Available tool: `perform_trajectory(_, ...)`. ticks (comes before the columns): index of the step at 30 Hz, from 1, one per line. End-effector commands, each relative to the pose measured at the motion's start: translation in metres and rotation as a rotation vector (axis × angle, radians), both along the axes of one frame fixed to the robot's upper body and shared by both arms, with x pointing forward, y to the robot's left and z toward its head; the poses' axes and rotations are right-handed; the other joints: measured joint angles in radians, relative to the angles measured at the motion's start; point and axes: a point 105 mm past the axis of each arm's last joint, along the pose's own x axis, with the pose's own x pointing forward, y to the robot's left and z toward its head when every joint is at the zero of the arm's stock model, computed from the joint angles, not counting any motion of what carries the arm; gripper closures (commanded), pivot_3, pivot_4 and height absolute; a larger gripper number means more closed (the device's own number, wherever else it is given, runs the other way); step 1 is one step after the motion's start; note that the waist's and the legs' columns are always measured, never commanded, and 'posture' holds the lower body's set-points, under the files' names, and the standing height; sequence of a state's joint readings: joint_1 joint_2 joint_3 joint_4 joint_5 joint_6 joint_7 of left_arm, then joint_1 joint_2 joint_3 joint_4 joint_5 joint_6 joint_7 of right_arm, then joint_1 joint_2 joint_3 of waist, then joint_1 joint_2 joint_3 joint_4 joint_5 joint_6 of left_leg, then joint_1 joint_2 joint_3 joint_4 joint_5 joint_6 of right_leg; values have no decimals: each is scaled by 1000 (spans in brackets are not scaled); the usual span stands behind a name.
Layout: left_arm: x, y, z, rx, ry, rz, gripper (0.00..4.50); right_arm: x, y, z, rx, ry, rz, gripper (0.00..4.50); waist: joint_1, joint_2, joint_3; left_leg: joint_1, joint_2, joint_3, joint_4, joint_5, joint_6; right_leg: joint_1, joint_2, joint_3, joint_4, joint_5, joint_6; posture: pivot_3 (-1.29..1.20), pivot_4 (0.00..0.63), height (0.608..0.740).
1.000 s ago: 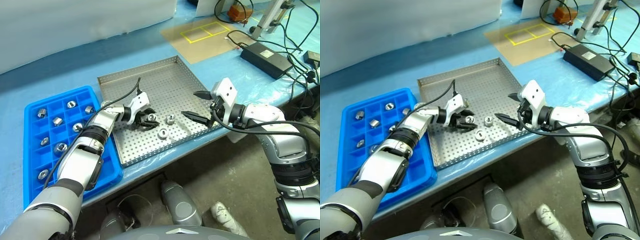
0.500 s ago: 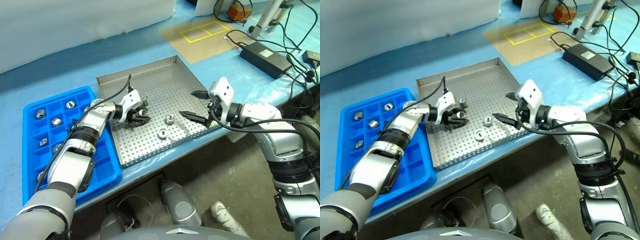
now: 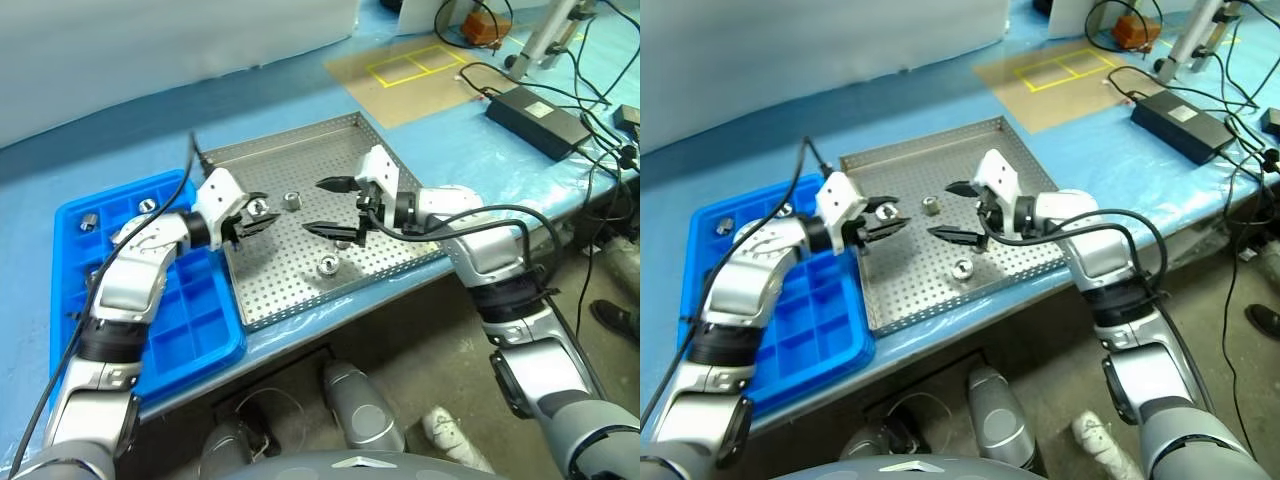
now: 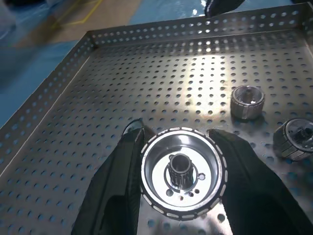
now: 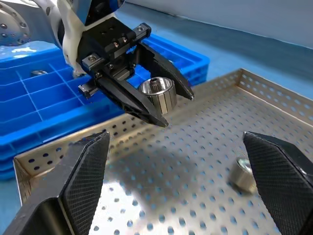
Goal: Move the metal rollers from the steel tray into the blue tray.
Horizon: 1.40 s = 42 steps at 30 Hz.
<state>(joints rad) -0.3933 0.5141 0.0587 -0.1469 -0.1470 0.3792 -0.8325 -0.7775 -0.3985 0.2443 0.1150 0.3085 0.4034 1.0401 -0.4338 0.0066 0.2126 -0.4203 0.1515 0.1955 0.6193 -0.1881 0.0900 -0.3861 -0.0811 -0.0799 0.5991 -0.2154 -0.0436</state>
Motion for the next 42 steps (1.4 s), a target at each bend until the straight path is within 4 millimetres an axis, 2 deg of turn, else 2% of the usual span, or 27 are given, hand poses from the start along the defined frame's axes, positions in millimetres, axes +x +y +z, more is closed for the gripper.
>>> perform_trajectory(1, -24, 13, 15, -39, -67, 92, 2714, -3, 17, 14, 16, -52, 111, 0, 24, 0, 0, 0, 0, 0, 0, 0, 0, -1, 0, 0, 2, -1, -1, -434, 150, 740)
perform_trajectory(7, -53, 40, 15, -80, -108, 335, 2714, -4, 36, 10, -7, -58, 227, 0, 159, 1, 0, 1, 3, -1, 0, 4, -4, -3, 0, -1, 10, -3, -6, -302, 150, 740)
perform_trajectory(12, -90, 36, 4, -104, -36, 347, 2714, -7, 47, 16, -3, -70, 303, 0, 257, 1, 1, 2, 2, -1, 0, 4, -7, -3, -1, 0, 11, -3, -6, -239, 150, 740)
perform_trajectory(16, -121, 47, -16, -139, 80, 394, 2714, -18, 50, 17, -45, -112, 409, 0, 328, 1, 1, 4, 3, 1, -1, 4, -10, -3, 0, 3, 12, -3, -6, -204, 150, 740)
perform_trajectory(21, -128, 60, -27, -133, 113, 459, 2714, -11, 54, 17, -53, -115, 408, 0, 403, 2, 1, 11, 3, 5, -7, 7, -15, -3, 0, 8, 15, -3, -7, -176, 150, 740)
perform_trajectory(25, -121, 55, -31, -141, 109, 461, 2714, -13, 56, 16, -50, -114, 421, 0, 428, 2, 1, 17, 2, 7, -9, 8, -18, -2, 1, 13, 17, -4, -5, -171, 150, 740)
perform_trajectory(30, -114, 47, -29, -152, 93, 438, 2714, -12, 53, 12, -61, -109, 415, 0, 427, 1, 1, 17, 1, 7, -9, 9, -19, -3, 2, 16, 19, -3, -6, -185, 150, 740)
perform_trajectory(39, -112, 57, -43, -175, 149, 467, 2714, -11, 51, 13, -46, -96, 387, 0, 421, 1, 1, 15, 3, 9, -15, 11, -22, -11, 5, 19, 21, -5, -12, -205, 150, 740)
perform_trajectory(41, -108, 54, -41, -198, 143, 455, 1999, -10, 51, 13, -39, -94, 379, 0, 422, 1, 1, 14, 3, 10, -16, 11, -22, -12, 6, 19, 21, -6, -13, -206, 150, 740)
perform_trajectory(42, -104, 53, -40, -193, 131, 452, 1781, -10, 51, 14, -34, -93, 376, 0, 423, 1, 1, 14, 3, 10, -16, 11, -22, -12, 6, 19, 21, -6, -13, -206, 150, 740)
